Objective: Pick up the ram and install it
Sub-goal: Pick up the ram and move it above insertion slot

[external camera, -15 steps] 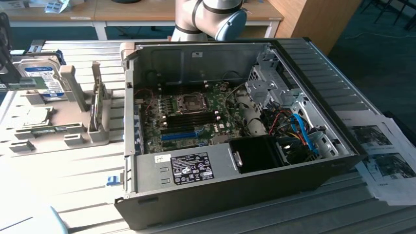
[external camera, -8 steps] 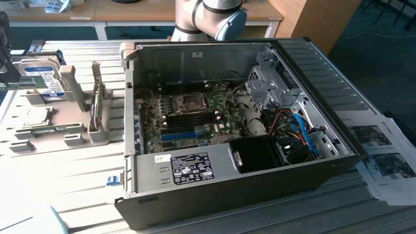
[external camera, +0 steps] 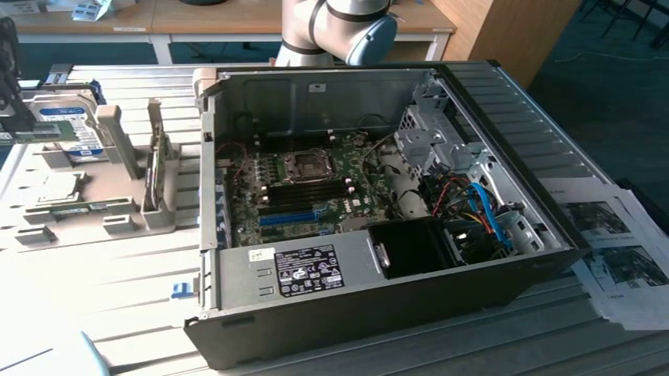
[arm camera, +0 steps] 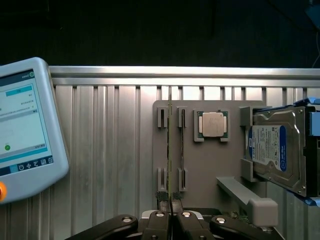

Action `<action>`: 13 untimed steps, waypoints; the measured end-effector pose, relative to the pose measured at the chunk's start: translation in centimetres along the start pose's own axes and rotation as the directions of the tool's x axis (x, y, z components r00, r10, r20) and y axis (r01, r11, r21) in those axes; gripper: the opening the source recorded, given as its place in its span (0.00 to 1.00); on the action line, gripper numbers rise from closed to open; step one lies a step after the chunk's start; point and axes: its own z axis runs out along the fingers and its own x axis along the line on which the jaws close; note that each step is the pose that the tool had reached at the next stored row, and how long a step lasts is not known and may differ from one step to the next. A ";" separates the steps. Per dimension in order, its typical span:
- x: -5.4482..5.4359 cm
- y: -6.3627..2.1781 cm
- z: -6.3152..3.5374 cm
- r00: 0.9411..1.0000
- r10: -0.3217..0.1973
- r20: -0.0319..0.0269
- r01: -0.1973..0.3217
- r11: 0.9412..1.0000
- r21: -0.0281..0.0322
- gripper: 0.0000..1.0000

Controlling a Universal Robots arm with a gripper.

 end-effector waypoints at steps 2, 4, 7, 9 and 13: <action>0.0 -0.03 -0.01 1.000 0.000 0.000 0.000 1.000 0.000 0.12; 0.0 -0.04 -0.01 1.000 0.000 0.000 0.000 1.000 0.000 0.12; 0.0 -0.05 -0.13 1.000 0.000 0.000 0.000 1.000 0.000 0.12; 0.0 -0.05 -0.30 1.000 0.000 0.000 0.000 1.000 0.000 0.12; 0.0 -0.05 -0.72 1.000 0.000 0.000 0.000 1.000 0.000 0.12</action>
